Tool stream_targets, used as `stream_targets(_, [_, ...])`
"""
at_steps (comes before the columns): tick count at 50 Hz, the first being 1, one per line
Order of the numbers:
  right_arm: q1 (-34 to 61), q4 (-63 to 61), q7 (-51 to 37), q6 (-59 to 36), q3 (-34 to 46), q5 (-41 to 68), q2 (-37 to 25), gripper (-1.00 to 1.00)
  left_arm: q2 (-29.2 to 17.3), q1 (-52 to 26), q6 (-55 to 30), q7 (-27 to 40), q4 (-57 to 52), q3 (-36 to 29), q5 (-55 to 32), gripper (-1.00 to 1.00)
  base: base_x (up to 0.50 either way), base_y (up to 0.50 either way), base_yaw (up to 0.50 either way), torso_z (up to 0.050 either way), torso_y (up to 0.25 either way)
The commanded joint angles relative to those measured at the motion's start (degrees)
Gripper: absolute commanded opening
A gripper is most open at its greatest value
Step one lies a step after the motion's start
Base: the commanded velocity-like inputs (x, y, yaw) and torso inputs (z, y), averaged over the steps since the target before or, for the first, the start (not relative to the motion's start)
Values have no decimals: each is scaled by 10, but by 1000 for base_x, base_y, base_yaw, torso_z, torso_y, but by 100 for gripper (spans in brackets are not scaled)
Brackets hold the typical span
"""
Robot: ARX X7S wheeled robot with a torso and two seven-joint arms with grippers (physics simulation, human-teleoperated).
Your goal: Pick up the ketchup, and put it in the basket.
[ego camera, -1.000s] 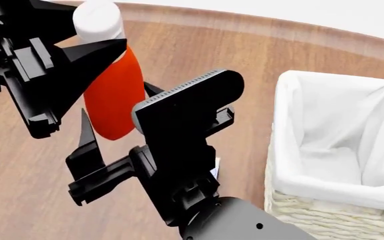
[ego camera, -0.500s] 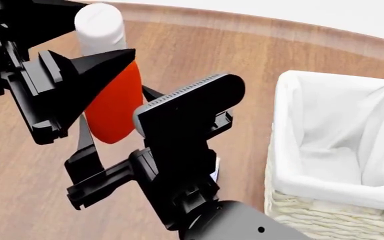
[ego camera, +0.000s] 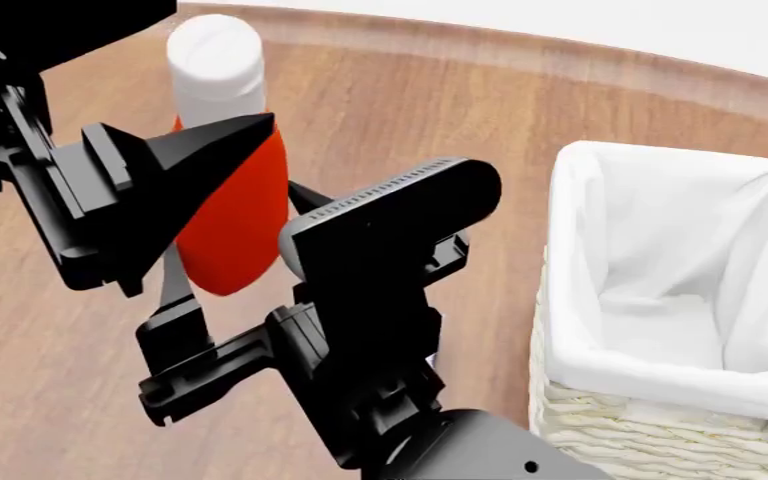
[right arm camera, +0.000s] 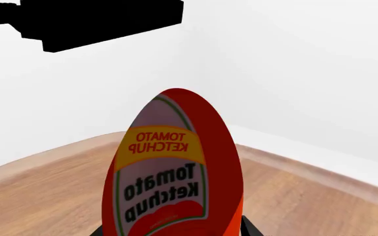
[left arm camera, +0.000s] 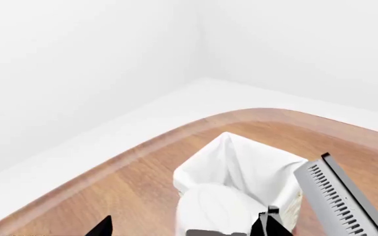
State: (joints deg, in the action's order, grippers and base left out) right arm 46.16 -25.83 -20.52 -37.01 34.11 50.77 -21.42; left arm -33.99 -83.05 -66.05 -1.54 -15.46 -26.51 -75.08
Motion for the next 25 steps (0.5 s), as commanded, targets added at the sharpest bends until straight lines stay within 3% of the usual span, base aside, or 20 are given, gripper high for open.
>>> stream_targets(1, [2,42,25,32,-25,-31,6,-100,3,-2,33,-8,33,11,21,100,0,0,0,0,0])
stream_targets(18, [1,90,35,47,-33,-40,-2,-100,-28,33,45,8,-12,30,6,100,0,0,0,1,0])
stream_targets(25, [5,108,37,48,-38,-43,-7,-100,-47,73,66,52,-74,70,-31,100,0,0,0,0,0])
